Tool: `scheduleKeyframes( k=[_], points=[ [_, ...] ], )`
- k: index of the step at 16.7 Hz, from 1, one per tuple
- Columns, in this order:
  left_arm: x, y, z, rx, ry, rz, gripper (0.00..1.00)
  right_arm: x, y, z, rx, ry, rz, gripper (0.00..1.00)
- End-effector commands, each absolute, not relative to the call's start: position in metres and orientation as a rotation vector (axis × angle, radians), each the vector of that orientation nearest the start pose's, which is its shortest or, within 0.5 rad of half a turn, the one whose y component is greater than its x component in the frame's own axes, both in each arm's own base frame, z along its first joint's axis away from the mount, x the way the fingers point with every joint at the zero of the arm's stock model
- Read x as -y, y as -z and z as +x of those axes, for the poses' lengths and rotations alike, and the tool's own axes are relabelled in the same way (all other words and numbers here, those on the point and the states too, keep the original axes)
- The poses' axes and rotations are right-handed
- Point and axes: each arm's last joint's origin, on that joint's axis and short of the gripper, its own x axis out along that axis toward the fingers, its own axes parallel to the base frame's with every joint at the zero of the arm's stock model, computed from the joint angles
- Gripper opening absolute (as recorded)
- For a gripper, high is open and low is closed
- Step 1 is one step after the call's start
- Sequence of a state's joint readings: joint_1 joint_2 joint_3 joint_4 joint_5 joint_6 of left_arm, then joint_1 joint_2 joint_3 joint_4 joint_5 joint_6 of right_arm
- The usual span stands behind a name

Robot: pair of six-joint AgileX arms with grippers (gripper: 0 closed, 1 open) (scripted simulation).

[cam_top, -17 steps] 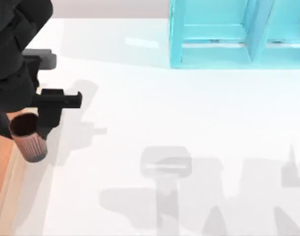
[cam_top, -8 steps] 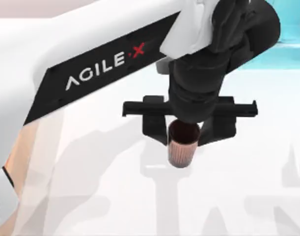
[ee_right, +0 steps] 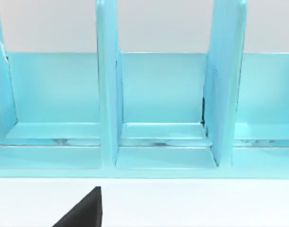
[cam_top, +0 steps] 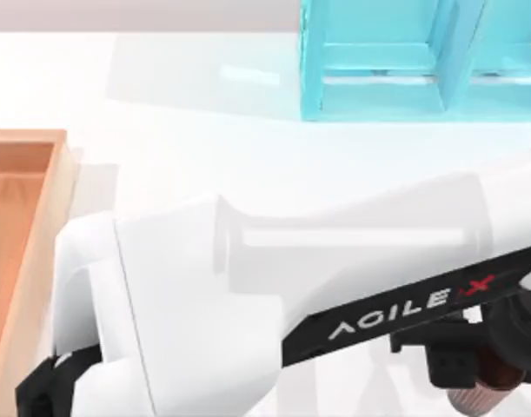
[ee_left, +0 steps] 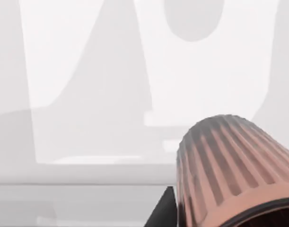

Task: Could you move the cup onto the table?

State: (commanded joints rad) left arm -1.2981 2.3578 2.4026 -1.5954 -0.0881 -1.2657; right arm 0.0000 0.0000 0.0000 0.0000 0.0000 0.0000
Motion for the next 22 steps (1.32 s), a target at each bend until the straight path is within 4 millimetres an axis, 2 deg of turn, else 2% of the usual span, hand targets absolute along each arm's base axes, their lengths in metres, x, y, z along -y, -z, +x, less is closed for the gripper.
scheduleKeyframes(
  k=[7,10,15,21,22],
  points=[
    [0.440,-0.255,0.131,-1.476,0.011,0.020,0.00,0.001,-0.160,0.106,0.000,0.000,0.000,1.00],
    [0.441,-0.238,0.131,-1.475,0.017,0.026,0.00,0.001,-0.160,0.106,0.000,0.000,0.000,1.00],
    [0.439,-0.199,0.133,-1.478,0.009,0.024,0.00,0.001,-0.160,0.106,0.000,0.000,0.000,1.00],
    [0.439,-0.193,0.134,-1.475,0.010,0.021,0.00,0.001,-0.160,0.106,0.000,0.000,0.000,1.00],
    [0.439,-0.193,0.134,-1.475,0.010,0.021,0.08,0.001,-0.160,0.106,0.000,0.000,0.000,1.00]
  ],
)
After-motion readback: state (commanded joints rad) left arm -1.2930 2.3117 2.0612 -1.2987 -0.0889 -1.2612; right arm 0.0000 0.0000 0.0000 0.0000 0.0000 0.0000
